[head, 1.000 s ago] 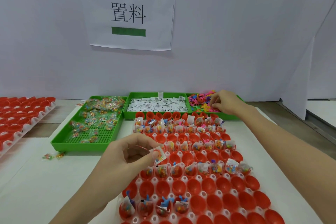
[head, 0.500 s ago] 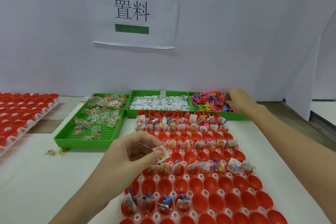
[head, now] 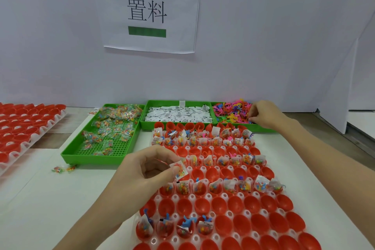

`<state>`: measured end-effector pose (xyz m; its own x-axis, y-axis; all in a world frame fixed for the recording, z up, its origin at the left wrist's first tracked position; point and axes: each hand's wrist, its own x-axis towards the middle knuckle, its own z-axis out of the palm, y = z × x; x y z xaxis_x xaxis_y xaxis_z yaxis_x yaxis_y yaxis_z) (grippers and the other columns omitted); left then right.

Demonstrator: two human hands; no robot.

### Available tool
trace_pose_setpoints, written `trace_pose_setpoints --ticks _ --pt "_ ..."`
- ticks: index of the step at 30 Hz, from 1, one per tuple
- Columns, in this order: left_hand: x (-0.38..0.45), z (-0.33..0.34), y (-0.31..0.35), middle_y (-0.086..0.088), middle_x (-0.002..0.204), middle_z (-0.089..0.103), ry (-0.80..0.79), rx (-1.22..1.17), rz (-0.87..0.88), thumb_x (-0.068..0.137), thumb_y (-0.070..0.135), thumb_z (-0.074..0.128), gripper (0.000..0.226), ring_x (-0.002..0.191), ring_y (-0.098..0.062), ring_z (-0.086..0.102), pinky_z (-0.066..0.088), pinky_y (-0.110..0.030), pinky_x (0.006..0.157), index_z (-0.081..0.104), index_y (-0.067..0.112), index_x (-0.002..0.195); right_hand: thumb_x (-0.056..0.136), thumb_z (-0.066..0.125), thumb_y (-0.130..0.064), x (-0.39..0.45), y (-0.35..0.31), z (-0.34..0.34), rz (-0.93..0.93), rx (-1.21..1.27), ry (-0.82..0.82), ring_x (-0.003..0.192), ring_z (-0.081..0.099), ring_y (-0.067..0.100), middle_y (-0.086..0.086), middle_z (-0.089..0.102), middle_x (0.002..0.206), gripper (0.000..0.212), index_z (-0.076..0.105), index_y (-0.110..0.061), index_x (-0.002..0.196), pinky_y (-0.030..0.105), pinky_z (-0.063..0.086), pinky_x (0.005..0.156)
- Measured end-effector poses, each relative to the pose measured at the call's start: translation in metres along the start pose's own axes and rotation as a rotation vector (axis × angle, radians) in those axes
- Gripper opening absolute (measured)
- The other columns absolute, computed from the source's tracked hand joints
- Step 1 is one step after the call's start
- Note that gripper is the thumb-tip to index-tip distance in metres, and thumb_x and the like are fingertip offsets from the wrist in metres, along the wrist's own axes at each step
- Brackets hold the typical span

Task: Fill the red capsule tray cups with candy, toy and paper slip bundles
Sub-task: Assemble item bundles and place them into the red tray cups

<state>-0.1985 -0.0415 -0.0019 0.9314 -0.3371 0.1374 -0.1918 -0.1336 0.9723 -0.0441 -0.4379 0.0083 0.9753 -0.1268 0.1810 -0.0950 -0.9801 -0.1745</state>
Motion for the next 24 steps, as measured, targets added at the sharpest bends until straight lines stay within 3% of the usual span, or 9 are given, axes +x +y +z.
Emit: trace_pose_setpoints --ticks 5,10,15,19,24 --pt "0.001 -0.002 0.000 -0.008 0.084 0.075 0.006 0.003 -0.004 0.084 0.021 0.081 0.009 0.076 -0.015 0.071 0.056 -0.019 0.072 0.078 0.021 0.093 0.089 0.075 -0.006 -0.004 0.004 0.007 0.034 0.090 0.003 0.081 0.067 0.018 0.006 0.074 0.090 0.016 0.066 -0.018 0.083 0.031 0.052 0.076" --pt "0.001 -0.003 -0.001 -0.007 0.086 0.075 0.008 0.013 -0.010 0.084 0.025 0.081 0.012 0.081 -0.019 0.072 0.058 -0.027 0.077 0.077 0.021 0.095 0.093 0.063 0.000 -0.007 0.005 0.007 0.102 0.239 0.069 0.075 0.067 0.020 0.003 0.069 0.077 0.016 0.068 -0.008 0.106 0.021 0.049 0.061" --pt "0.000 -0.001 -0.003 -0.008 0.084 0.075 -0.009 0.021 -0.008 0.083 0.028 0.082 0.016 0.078 -0.020 0.072 0.058 -0.023 0.074 0.078 0.024 0.098 0.095 0.064 -0.003 -0.025 -0.010 -0.001 0.098 0.378 0.217 0.086 0.063 0.018 0.012 0.074 0.103 0.015 0.075 -0.004 0.106 0.026 0.048 0.081" --pt "-0.001 0.003 -0.001 -0.009 0.090 0.076 -0.030 -0.011 0.027 0.080 0.023 0.084 0.018 0.082 -0.022 0.074 0.058 -0.022 0.075 0.080 0.023 0.097 0.094 0.070 -0.009 -0.062 -0.040 -0.020 0.091 0.661 0.279 0.091 0.070 0.019 0.007 0.075 0.100 0.012 0.076 -0.010 0.104 0.032 0.056 0.086" --pt "-0.006 0.011 0.007 -0.009 0.090 0.078 -0.018 -0.079 0.103 0.075 0.020 0.088 0.022 0.083 -0.023 0.076 0.059 -0.021 0.075 0.080 0.020 0.095 0.093 0.072 -0.009 -0.145 -0.096 -0.038 -0.086 0.932 0.135 0.079 0.076 0.016 0.000 0.078 0.088 0.013 0.076 -0.017 0.102 0.026 0.062 0.076"
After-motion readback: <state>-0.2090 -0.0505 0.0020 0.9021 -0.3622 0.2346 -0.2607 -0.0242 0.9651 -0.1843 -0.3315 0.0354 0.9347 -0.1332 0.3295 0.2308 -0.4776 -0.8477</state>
